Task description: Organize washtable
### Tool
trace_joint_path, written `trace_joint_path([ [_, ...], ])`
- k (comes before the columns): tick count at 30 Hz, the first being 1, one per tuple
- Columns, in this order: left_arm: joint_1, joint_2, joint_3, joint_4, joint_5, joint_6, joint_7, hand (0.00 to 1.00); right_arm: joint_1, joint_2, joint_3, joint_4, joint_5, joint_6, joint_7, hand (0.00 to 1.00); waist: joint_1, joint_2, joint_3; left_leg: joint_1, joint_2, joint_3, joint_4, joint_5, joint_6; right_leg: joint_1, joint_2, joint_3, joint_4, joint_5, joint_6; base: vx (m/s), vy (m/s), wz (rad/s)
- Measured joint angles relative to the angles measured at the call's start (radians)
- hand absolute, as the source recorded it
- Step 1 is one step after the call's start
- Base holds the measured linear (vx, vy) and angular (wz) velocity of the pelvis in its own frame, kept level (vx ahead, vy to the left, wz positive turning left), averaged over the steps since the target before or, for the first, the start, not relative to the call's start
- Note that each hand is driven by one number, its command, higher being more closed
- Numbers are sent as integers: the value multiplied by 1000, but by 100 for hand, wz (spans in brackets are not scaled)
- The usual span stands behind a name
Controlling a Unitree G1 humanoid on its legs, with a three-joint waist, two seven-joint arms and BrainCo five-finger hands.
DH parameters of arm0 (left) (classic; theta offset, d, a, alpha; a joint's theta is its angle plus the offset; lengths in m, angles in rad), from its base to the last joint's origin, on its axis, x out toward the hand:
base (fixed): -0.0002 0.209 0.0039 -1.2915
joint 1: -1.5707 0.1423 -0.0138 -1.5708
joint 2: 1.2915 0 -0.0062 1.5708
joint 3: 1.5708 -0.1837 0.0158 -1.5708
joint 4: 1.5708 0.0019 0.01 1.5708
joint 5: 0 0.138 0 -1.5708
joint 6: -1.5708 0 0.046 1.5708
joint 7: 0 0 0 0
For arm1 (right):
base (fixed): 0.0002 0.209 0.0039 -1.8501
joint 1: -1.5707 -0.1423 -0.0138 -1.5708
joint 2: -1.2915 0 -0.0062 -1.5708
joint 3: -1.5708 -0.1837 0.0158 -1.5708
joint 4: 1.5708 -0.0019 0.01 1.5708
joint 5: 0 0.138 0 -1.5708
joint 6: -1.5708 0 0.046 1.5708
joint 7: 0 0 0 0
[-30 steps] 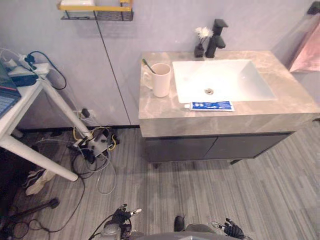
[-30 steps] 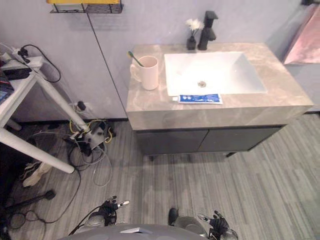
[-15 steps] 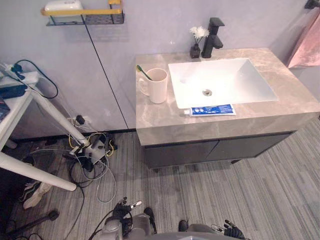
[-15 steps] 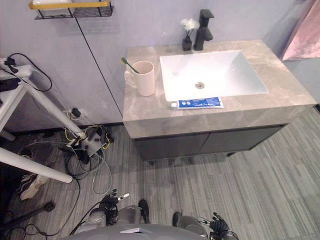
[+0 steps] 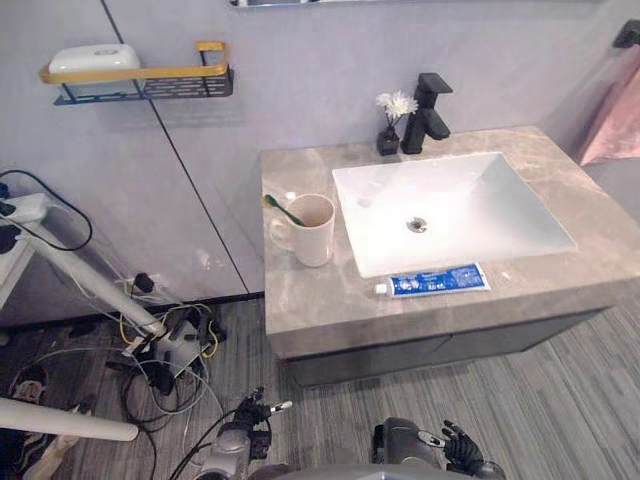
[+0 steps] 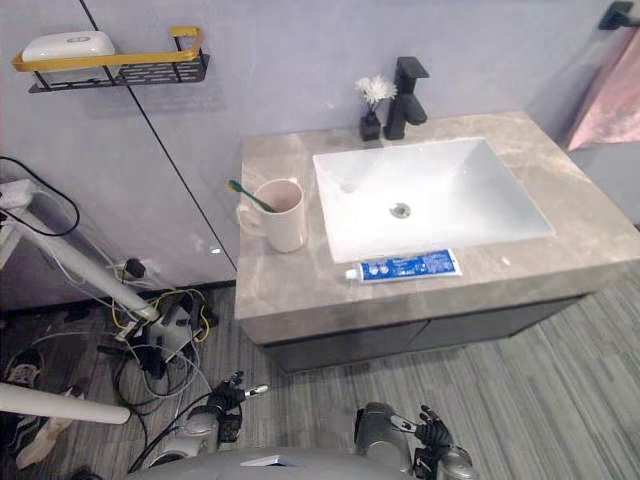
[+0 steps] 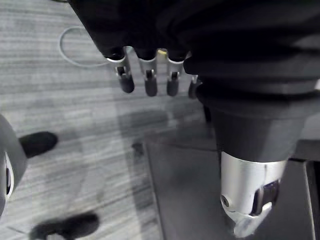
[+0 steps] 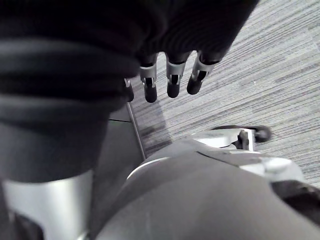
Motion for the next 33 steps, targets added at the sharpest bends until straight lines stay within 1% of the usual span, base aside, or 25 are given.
trace_joint_path([
  [1,4,-9,0,2,0,0,-1,0,-1,-2,-3,0,-1,0,1,0,3,16,0,-7,13,-2,0,-1,-7,5,15,0,-13,-2,-4,133,-197,7],
  [2,15,-18,0,4,0,0,-3,0,-1,-8,-11,1,-1,2,1,0,3,31,4,-6,34,-11,-4,2,-24,16,40,0,-38,-2,-4,110,-182,-4],
  [3,18,-20,7,8,0,0,-4,0,-1,-10,-18,3,-3,4,1,0,2,41,5,3,51,-15,-12,6,-36,36,61,-5,-67,-2,-4,100,-168,-6],
  [4,17,-20,9,18,0,0,-6,0,-1,-9,-21,5,-5,6,1,0,5,49,1,9,59,-15,-14,13,-46,48,68,-6,-79,-2,-5,48,-135,-7],
  [5,15,-22,20,32,1,-1,-12,0,0,-7,-28,12,-15,7,2,0,5,47,1,17,71,-19,-17,20,-57,80,83,-9,-112,1,-8,8,-89,-2],
  [7,18,-28,43,36,3,-2,-20,0,6,-5,-31,19,-16,7,1,0,4,51,-3,30,87,-25,-16,21,-59,123,95,-26,-171,10,-21,-15,-37,10],
  [8,21,-31,48,37,8,0,-23,0,7,-5,-37,40,-23,7,3,0,3,54,-10,28,92,-39,-18,22,-61,139,102,-29,-201,23,-19,-39,30,14],
  [10,24,-30,51,37,21,1,-25,0,7,-7,-46,48,-24,8,4,0,12,59,-16,26,95,-41,-32,22,-61,144,106,-29,-232,43,-17,-60,63,6],
  [12,25,-27,85,54,21,2,-29,0,9,-6,-55,51,-24,9,3,0,17,58,-17,11,95,-45,-50,22,-62,149,105,-35,-280,82,-11,-95,89,7],
  [13,24,-25,87,62,21,3,-30,0,10,-5,-60,52,-24,9,3,0,17,56,-18,-1,95,-50,-49,22,-62,153,104,-40,-302,94,-9,-86,84,13],
  [15,21,-19,91,74,20,4,-35,0,23,3,-89,69,-23,9,1,0,18,53,-30,-22,94,-58,-50,24,-61,176,103,-52,-380,147,-4,-48,63,14],
  [17,23,-13,89,74,21,5,-38,0,23,3,-91,78,-24,10,0,0,21,54,-38,-20,93,-54,-51,24,-62,192,104,-51,-415,170,-6,-16,37,-1],
  [20,26,-17,85,75,19,6,-38,0,27,3,-113,80,-34,27,0,0,21,61,-46,1,94,-49,-60,27,-66,223,111,-49,-456,188,-3,10,16,-8],
  [24,28,-27,87,75,11,5,-33,0,32,4,-149,82,-42,29,-1,0,20,70,-50,8,95,-48,-72,34,-77,241,117,-50,-501,209,-5,38,-6,-2],
  [26,37,-33,111,74,-46,5,-25,0,40,6,-168,86,-40,30,-2,0,23,77,-55,19,98,-52,-76,34,-78,260,123,-51,-520,214,-6,56,-11,3],
  [29,50,-37,138,40,-215,2,-6,0,41,8,-205,87,-19,30,-7,0,21,84,-57,32,99,-56,-80,33,-80,281,124,-53,-538,216,-3,30,-1,5],
  [31,61,-38,157,-77,-339,-1,12,0,40,9,-205,86,-10,30,-14,0,29,81,-56,27,98,-56,-80,33,-81,284,124,-53,-553,227,-5,0,0,0],
  [32,72,-38,179,-200,-401,-6,25,0,40,11,-204,83,-10,29,-19,0,30,78,-56,26,98,-57,-80,33,-81,284,124,-54,-556,229,-6,0,0,0],
  [33,84,-40,210,-338,-445,-30,44,0,41,12,-201,81,-10,29,-22,0,30,77,-57,26,98,-58,-80,33,-81,284,124,-54,-557,228,-6,0,0,0],
])
